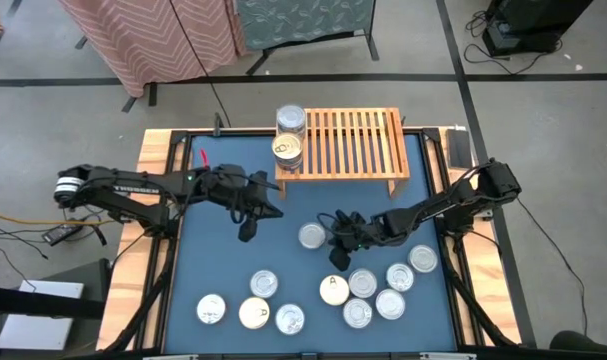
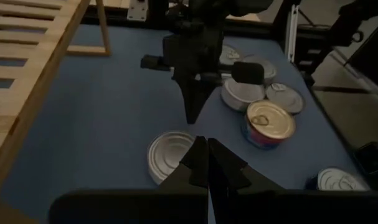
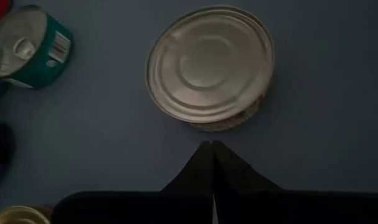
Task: Stack canned seafood by type on shelf
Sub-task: Stack the green tuna can on top of the other green tuna cans on the shelf
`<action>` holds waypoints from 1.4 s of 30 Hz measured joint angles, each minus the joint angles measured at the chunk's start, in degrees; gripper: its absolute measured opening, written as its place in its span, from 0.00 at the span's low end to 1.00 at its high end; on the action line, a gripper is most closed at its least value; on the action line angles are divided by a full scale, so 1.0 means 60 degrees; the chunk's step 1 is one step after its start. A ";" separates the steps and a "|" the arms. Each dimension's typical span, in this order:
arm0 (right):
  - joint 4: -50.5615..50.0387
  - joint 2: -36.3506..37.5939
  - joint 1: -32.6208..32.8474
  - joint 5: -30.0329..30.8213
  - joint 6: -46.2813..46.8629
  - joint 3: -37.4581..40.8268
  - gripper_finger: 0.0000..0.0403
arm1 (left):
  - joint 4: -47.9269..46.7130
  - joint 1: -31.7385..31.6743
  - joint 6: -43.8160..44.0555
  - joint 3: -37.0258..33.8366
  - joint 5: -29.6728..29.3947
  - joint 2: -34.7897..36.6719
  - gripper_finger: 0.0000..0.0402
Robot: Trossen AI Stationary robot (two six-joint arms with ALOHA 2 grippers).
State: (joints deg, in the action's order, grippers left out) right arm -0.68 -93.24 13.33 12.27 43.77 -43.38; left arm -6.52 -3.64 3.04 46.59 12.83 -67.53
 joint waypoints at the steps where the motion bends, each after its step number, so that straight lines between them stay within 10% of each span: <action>1: 0.0007 -0.0055 -0.0018 0.0018 -0.0019 0.0025 0.00 | -0.0006 0.0004 -0.0002 0.0000 0.0003 -0.0066 0.00; 17: 0.3569 -0.1427 -0.0922 -0.0435 -0.1315 0.0049 0.00 | 0.0088 0.0000 -0.0416 -0.0346 0.0122 -0.0266 0.00; 28: 0.4360 -0.0991 -0.0872 0.0599 -0.1200 0.0033 0.00 | 0.5941 0.0004 0.1257 -0.3655 -0.0737 -0.1025 0.00; 42: 0.4704 -0.0997 -0.0868 0.1049 -0.0812 0.0078 0.00 | 0.8034 0.0831 0.1691 -0.4044 -0.3236 -0.3222 0.00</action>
State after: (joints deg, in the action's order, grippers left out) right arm 27.55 -99.22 8.12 18.57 38.90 -42.91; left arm 41.68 1.35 13.18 22.32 -6.58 -86.86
